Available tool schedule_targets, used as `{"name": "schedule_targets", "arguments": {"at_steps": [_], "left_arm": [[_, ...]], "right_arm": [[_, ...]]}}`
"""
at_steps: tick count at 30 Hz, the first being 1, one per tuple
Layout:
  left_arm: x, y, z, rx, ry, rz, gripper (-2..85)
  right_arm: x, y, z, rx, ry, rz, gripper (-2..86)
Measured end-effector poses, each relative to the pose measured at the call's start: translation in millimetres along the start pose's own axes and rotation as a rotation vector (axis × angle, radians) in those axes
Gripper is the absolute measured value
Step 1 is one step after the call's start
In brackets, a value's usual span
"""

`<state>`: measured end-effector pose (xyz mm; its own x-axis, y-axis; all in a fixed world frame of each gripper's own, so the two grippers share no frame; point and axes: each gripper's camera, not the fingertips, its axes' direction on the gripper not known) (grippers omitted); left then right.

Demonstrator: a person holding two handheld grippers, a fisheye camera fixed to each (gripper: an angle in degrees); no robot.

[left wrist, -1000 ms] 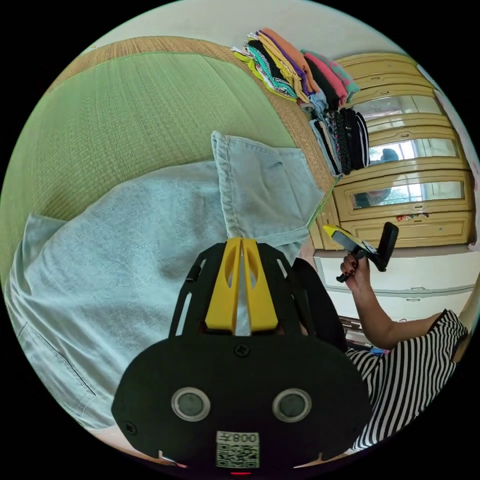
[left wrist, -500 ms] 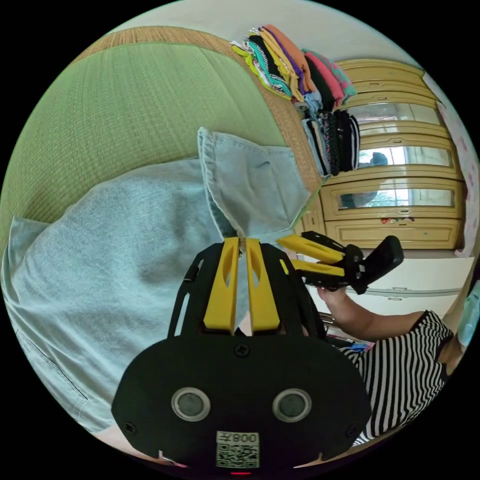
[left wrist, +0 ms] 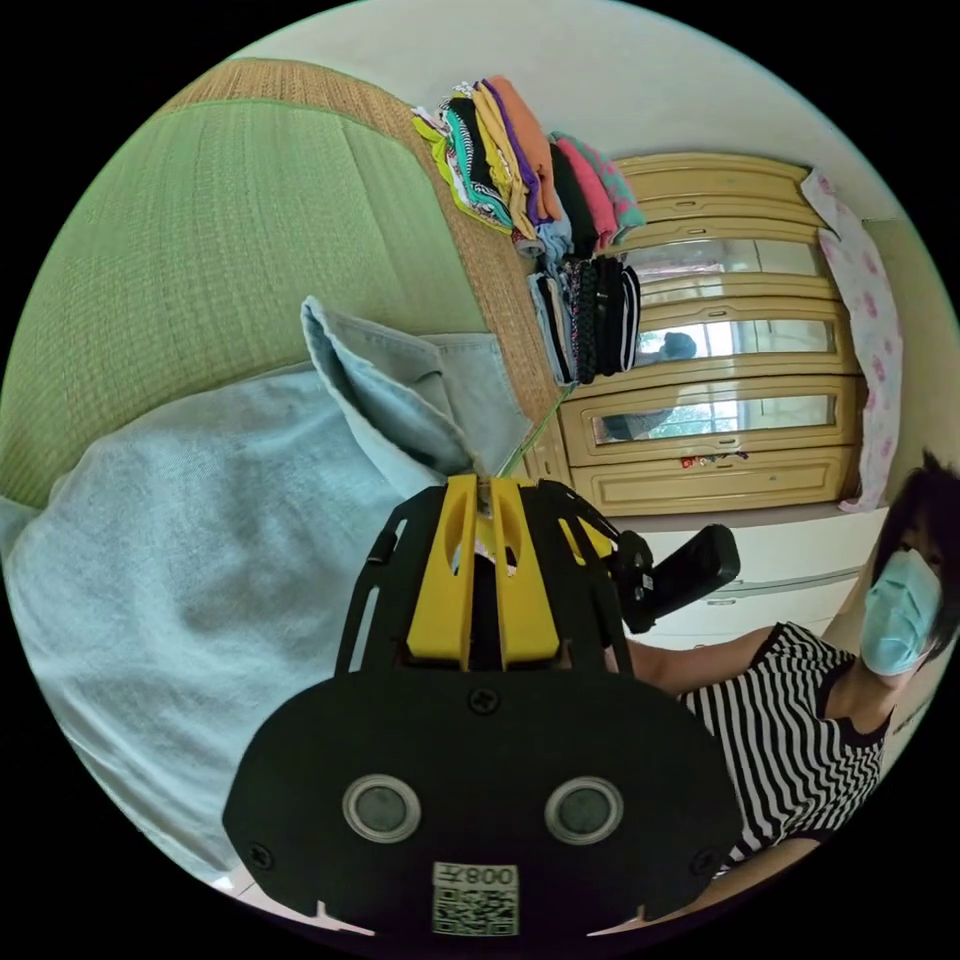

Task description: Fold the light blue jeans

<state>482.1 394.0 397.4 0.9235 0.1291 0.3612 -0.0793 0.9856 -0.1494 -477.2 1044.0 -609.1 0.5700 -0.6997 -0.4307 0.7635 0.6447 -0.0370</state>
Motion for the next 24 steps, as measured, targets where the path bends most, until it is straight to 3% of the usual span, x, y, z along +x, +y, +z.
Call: {"name": "schedule_targets", "arguments": {"at_steps": [12, 15, 19, 24], "left_arm": [[36.8, 5.3, -34.6, -0.05, -0.01, 0.039, 3.1], [48.4, 8.2, -59.2, 0.005, -0.004, 0.073, 3.4], [46.5, 7.5, -103.4, 0.131, -0.076, -0.001, 5.5], [46.0, -18.7, -116.3, 0.1, -0.089, -0.072, 10.6]], "right_arm": [[-7.9, -5.3, 8.8, -0.025, 0.049, -0.067, 4.6], [0.8, 1.0, 2.5, -0.003, 0.026, -0.031, 3.4], [14.4, 14.6, -6.1, 0.036, -0.02, 0.012, 2.7], [14.2, 29.1, -2.6, 0.044, -0.026, -0.007, 2.5]]}}
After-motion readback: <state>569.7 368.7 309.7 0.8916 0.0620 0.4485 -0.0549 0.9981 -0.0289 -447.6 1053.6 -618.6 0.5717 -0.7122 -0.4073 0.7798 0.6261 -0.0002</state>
